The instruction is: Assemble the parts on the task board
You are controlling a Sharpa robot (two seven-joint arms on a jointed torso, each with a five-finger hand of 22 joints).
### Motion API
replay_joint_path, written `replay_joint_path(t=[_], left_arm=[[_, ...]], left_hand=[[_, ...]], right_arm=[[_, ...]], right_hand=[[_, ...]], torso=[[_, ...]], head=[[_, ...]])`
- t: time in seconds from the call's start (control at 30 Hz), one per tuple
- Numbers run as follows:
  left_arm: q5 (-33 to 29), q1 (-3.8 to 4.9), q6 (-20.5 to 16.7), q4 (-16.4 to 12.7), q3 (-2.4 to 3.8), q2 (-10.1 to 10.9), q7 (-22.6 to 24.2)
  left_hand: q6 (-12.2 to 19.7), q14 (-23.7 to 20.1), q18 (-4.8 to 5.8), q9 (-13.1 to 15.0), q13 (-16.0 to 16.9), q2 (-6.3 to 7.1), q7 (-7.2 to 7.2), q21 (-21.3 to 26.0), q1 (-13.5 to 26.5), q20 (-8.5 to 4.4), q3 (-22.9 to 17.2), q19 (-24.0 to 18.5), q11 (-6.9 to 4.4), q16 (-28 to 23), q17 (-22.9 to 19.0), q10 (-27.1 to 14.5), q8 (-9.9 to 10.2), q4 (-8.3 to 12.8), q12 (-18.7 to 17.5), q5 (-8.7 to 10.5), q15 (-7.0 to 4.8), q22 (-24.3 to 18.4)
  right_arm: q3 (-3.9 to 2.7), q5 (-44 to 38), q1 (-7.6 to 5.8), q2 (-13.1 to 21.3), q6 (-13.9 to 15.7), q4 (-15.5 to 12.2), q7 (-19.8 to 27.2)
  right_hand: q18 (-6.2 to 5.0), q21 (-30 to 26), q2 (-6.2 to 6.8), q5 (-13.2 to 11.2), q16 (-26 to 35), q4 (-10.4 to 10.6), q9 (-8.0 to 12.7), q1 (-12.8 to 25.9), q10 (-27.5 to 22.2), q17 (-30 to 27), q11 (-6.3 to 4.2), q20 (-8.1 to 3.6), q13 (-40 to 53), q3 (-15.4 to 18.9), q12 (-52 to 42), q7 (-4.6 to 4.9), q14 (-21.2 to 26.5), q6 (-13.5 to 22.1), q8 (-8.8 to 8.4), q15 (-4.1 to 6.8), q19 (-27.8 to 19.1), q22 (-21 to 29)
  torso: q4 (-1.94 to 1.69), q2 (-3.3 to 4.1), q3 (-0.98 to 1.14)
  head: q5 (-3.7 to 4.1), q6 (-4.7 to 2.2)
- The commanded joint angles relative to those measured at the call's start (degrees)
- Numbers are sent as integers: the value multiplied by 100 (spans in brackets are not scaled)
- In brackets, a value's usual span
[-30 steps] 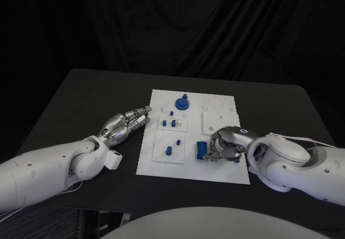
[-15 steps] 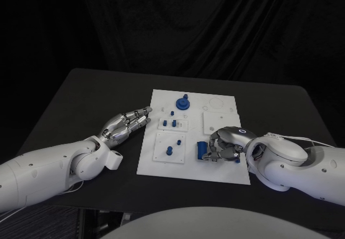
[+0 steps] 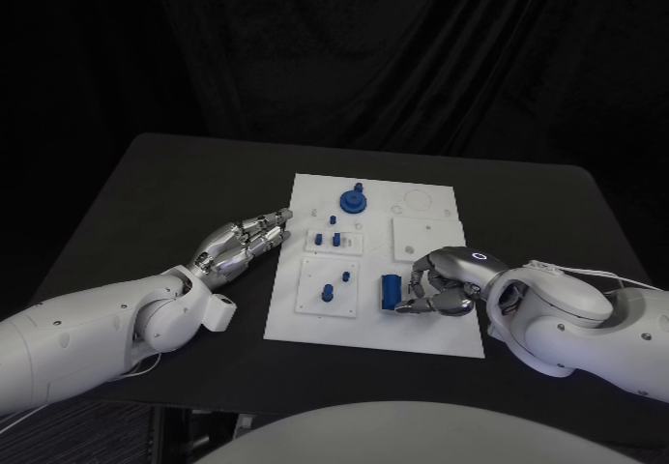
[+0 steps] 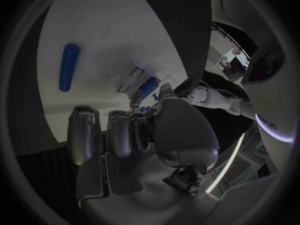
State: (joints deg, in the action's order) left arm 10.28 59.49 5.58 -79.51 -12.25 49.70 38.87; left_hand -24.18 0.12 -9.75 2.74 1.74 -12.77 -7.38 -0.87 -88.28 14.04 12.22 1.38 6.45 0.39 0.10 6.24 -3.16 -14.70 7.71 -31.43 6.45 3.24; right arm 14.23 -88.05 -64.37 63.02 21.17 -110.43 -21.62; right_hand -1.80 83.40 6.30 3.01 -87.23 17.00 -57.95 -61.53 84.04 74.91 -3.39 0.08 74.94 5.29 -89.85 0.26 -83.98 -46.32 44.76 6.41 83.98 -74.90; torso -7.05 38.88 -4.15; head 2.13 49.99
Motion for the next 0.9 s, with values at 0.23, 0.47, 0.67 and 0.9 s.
replay_joint_path(t=[0.23, 0.47, 0.67, 0.9], left_arm=[[-18, -16, -11, -27, 5, 13, 241], [-18, -16, -66, -46, 5, 31, 286], [-18, -17, -77, -25, 5, 12, 308], [-18, -21, -60, -4, 5, -14, 307]], left_hand=[[-9, -12, -67, 0, 3, -1, -48, -28, -49, 22, -21, 16, 58, -39, -10, 11, -10, -1, 16, -32, 45, -2], [-55, -12, -70, 6, 10, 15, -52, -34, -68, 23, -25, 26, 62, -39, -10, 39, -21, 13, 48, -47, 44, 11], [-59, -12, -71, 6, 11, 17, -52, -36, -72, 22, -26, 29, 63, -39, -10, 44, -23, 15, 53, -49, 44, 16], [-54, -12, -71, 5, 10, 21, -53, -36, -77, 21, -27, 29, 65, -39, -10, 45, -23, 18, 52, -52, 48, 13]], right_arm=[[-2, -39, -342, 709, 441, -287, 199], [3, -2, -429, 1120, 187, -300, -15], [6, 147, -433, 1297, 20, -240, -115], [8, 196, -359, 1290, -282, -204, -441]], right_hand=[[37, 124, 35, -21, -81, 3, 761, 1264, 596, 979, 72, 3, 1506, 199, -15, 106, -501, -232, -886, -31, 354, -1319], [41, 154, -710, 2213, -81, -210, 1302, 446, 596, 970, 143, 70, 1506, -35, -15, 171, -498, -509, -1525, -95, 360, -1326], [46, 175, -739, 2523, -86, -150, 2130, -346, 596, 978, 323, 224, 1506, -170, -15, 383, -499, -472, -2422, -250, 365, -1332], [43, 171, -678, 3087, -79, -272, 2108, -699, 596, 954, 236, 188, 1506, -246, -15, 281, -494, -825, -2285, -191, 362, -1330]], torso=[[5, -5, 5], [-12, -20, -12], [23, -5, -15], [9, 0, -13]], head=[[44, 1], [18, 1], [-36, 1], [41, 1]])
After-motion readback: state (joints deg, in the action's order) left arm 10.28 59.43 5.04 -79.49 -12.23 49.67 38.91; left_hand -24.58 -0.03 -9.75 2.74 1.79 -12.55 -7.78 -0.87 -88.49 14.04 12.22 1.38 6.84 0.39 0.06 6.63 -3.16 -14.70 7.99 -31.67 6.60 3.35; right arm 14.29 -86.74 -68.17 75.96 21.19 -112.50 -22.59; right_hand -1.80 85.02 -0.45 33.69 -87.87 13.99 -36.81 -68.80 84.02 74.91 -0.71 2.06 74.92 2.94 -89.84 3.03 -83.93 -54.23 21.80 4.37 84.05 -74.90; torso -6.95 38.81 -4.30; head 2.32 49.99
